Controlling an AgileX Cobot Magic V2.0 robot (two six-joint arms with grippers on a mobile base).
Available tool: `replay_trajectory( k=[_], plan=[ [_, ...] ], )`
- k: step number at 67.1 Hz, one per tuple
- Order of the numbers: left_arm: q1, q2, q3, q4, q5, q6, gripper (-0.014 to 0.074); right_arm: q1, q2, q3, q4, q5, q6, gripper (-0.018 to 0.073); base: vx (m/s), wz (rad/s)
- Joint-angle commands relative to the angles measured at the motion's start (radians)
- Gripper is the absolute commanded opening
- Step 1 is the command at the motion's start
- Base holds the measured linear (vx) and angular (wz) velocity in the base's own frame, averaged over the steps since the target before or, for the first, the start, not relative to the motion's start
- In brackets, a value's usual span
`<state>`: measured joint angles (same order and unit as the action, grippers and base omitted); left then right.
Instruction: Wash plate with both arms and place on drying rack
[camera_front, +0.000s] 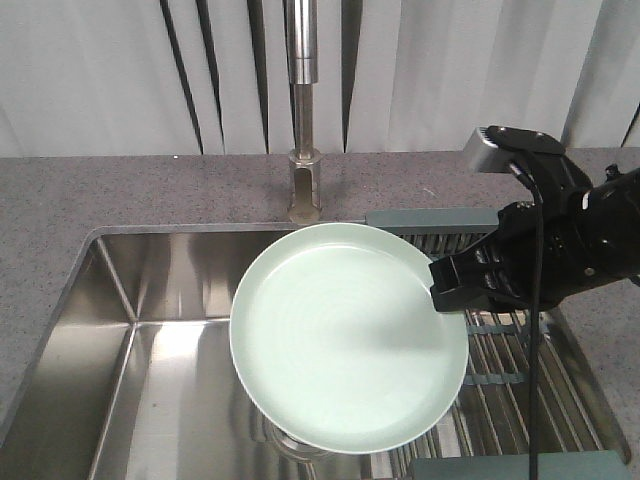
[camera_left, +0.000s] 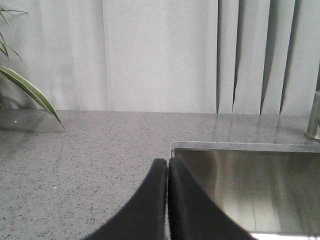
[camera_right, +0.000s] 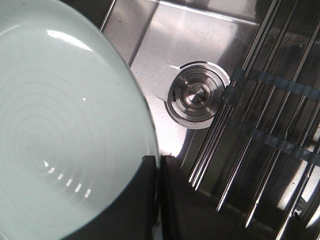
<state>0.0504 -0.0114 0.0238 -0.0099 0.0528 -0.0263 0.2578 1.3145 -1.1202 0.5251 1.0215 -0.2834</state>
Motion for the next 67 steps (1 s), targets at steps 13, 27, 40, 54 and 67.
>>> replay_trajectory(
  k=[13, 27, 40, 54, 67],
  plan=[
    [-0.007, -0.015, -0.029, -0.007, -0.075, -0.001, -0.0006, -0.003, -0.031, -0.028, 0.036, -0.032, -0.010, -0.0001, 0.00, 0.00],
    [-0.007, -0.015, -0.031, -0.007, -0.104, 0.000, -0.0006, -0.003, -0.031, -0.028, 0.036, -0.032, -0.010, -0.0001, 0.00, 0.00],
    [-0.007, 0.000, -0.140, -0.007, -0.104, -0.028, -0.0006, -0.003, -0.031, -0.028, 0.036, -0.032, -0.010, -0.0001, 0.00, 0.00],
    [-0.007, 0.148, -0.383, -0.007, -0.010, -0.028, -0.0006, -0.003, -0.031, -0.028, 0.036, -0.032, -0.010, -0.0001, 0.00, 0.00],
    [-0.007, 0.345, -0.599, -0.007, 0.174, -0.027, -0.0006, -0.003, -0.031, -0.028, 0.036, -0.032, -0.010, -0.0001, 0.00, 0.00]
  ],
)
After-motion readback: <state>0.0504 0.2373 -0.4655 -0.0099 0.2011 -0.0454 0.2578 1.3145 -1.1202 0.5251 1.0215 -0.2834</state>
